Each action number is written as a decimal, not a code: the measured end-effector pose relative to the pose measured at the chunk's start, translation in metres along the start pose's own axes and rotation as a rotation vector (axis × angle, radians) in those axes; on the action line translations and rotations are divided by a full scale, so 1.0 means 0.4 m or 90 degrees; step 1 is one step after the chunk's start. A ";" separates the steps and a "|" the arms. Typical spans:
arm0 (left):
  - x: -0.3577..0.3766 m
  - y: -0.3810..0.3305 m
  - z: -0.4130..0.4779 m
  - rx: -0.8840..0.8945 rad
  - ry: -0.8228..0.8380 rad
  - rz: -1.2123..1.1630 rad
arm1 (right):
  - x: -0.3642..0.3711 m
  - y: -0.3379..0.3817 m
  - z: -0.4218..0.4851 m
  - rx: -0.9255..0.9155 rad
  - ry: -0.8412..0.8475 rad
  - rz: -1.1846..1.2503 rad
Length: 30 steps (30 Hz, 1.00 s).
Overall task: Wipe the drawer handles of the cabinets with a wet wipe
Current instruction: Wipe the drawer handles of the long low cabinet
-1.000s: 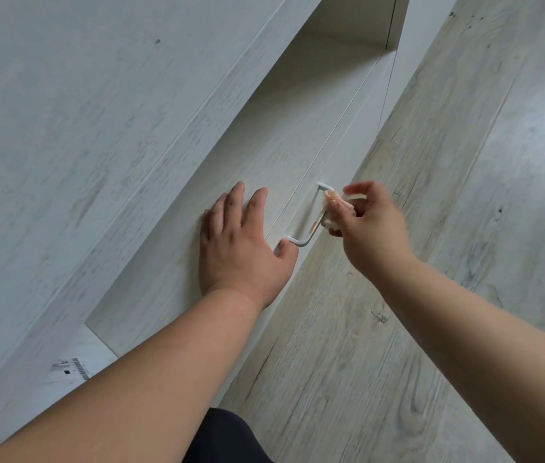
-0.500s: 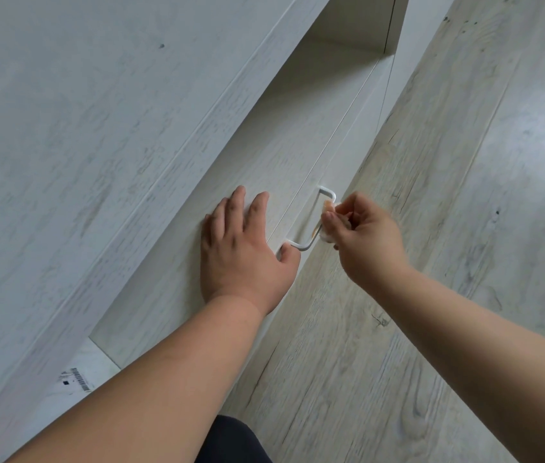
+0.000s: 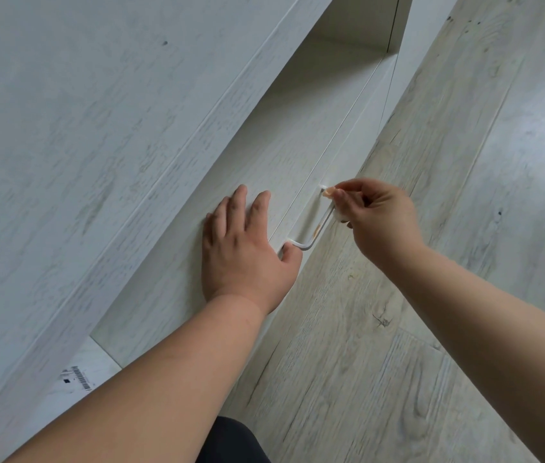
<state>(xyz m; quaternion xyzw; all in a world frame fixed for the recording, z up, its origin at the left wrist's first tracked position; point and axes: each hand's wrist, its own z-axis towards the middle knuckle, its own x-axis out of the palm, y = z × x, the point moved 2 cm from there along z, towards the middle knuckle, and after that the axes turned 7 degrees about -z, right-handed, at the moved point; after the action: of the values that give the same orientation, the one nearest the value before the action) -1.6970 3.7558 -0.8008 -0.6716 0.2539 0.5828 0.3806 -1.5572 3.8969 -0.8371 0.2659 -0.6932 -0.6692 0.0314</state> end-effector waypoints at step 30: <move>-0.005 -0.002 -0.003 -0.002 0.007 -0.002 | -0.022 0.025 0.053 -0.040 0.099 -0.177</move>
<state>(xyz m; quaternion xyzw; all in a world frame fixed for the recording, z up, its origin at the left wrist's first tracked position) -1.6959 3.7553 -0.7987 -0.6755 0.2541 0.5791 0.3792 -1.5613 3.9196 -0.8271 0.4091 -0.6237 -0.6661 -0.0001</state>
